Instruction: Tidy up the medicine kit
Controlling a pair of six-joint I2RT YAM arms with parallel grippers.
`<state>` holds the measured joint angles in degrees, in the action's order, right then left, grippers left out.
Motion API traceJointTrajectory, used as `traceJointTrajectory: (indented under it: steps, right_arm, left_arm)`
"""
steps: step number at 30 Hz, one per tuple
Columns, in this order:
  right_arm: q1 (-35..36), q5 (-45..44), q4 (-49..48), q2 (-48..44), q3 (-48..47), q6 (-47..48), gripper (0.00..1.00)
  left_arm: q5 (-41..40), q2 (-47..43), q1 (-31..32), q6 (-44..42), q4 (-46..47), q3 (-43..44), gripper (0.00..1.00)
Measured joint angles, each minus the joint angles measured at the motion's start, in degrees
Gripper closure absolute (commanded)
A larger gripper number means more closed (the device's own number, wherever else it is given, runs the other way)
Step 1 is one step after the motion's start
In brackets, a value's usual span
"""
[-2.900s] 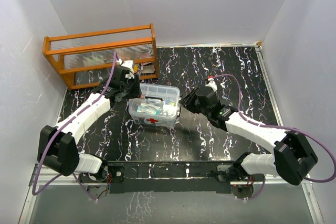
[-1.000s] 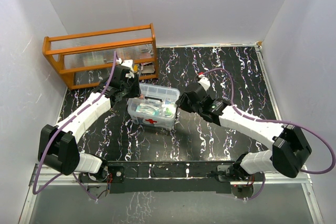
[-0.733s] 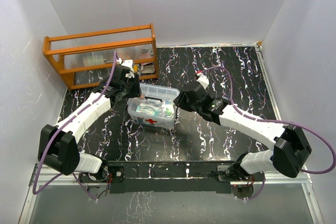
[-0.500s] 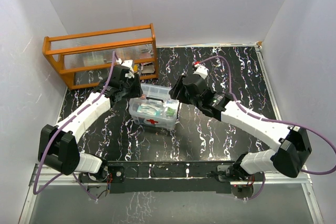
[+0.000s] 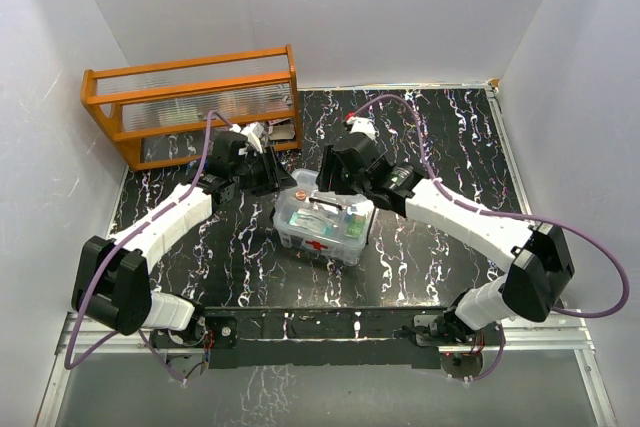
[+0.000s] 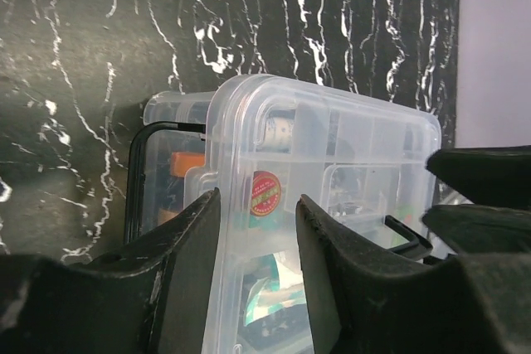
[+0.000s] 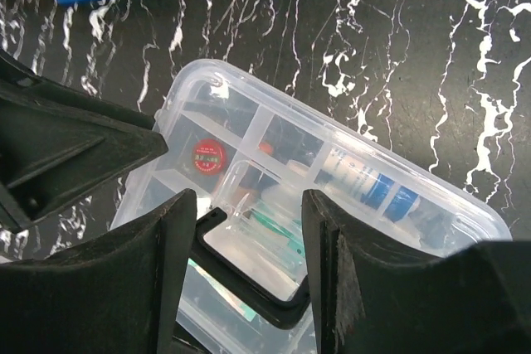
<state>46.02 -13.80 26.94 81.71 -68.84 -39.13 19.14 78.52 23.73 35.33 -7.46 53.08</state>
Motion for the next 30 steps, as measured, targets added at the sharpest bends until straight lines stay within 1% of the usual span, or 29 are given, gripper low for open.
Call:
traceJointTrajectory:
  steps: [2, 7, 11, 15, 20, 24, 28, 30]
  right_arm:
    - [0.0, 1.07, 1.16, 1.11, -0.85, 1.33, 0.47]
    - [0.0, 4.17, 2.97, 2.19, -2.49, 4.66, 0.46]
    - [0.0, 7.74, 2.89, 2.05, -3.17, 7.56, 0.5]
    - [0.0, 14.53, 1.66, 1.22, -2.86, 10.49, 0.53]
    - [0.0, 25.73, -2.97, -0.83, -0.44, 12.09, 0.54]
    - [0.07, 30.29, -4.42, -0.98, 1.62, 12.04, 0.55]
    - [0.07, 30.45, -3.91, -0.39, 1.97, 11.89, 0.56]
    - [0.07, 29.35, -3.63, 0.02, 1.97, 11.78, 0.56]
  left_arm:
    - [1.29, 0.0, 0.02, 1.81, 0.7, -0.37, 0.58]
    - [1.11, -0.13, 0.09, 3.61, 0.55, -0.35, 0.5]
    - [-0.33, -0.63, 0.87, 3.78, 0.09, -0.26, 0.43]
    - [-1.18, -1.75, 1.27, 2.82, -2.08, 0.28, 0.38]
    - [-6.78, -3.82, 1.16, 0.13, -9.18, 0.42, 0.29]
    - [-10.4, -4.5, -0.37, -0.87, -12.5, -0.09, 0.19]
    - [-12.81, -6.67, -2.32, -1.29, -13.09, -1.4, 0.02]
    - [-13.18, -7.1, -3.06, -1.33, -12.68, -2.21, 0.01]
